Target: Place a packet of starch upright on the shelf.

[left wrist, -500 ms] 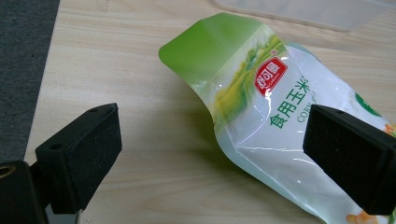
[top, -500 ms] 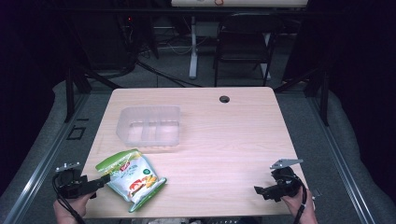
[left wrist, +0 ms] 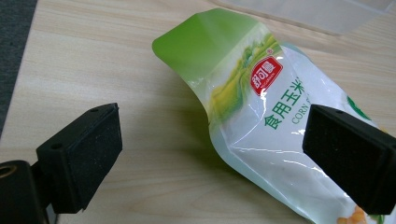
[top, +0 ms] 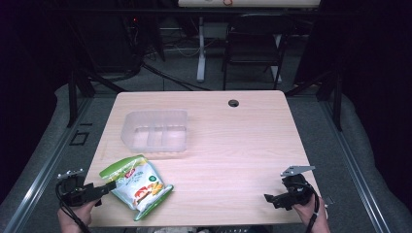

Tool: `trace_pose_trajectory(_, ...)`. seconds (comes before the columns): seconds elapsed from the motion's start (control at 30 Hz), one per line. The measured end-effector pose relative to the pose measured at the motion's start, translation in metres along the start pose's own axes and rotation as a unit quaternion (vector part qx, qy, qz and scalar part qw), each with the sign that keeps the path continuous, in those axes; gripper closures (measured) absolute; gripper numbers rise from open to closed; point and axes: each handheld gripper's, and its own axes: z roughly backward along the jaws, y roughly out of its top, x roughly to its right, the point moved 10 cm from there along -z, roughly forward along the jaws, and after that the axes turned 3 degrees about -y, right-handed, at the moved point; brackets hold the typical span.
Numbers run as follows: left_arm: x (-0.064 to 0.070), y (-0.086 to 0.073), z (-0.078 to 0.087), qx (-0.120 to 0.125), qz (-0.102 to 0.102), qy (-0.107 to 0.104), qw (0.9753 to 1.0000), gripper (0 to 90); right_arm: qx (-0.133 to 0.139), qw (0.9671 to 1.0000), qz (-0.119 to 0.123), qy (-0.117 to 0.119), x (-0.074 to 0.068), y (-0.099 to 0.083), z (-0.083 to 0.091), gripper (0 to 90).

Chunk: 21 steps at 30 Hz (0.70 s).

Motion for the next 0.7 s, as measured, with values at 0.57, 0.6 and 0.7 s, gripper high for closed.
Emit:
trace_pose_trajectory(0.57, 0.000, 0.012, -0.025, -0.015, -0.006, -0.022, 0.9996, 3.0, -0.005, 1.0000, 0.005, 0.003, -0.001, -0.001, -0.002, 3.3)
trace_pose_trajectory(0.6, 0.000, 0.012, -0.025, -0.015, -0.006, -0.022, 0.9996, 2.9, -0.004, 1.0000, 0.007, 0.003, -0.001, 0.000, -0.002, 3.3)
trace_pose_trajectory(0.7, -0.003, 0.012, -0.030, -0.015, 0.001, -0.017, 0.9997, 2.7, -0.004, 0.9999, 0.010, 0.002, -0.002, 0.000, -0.001, 3.3)
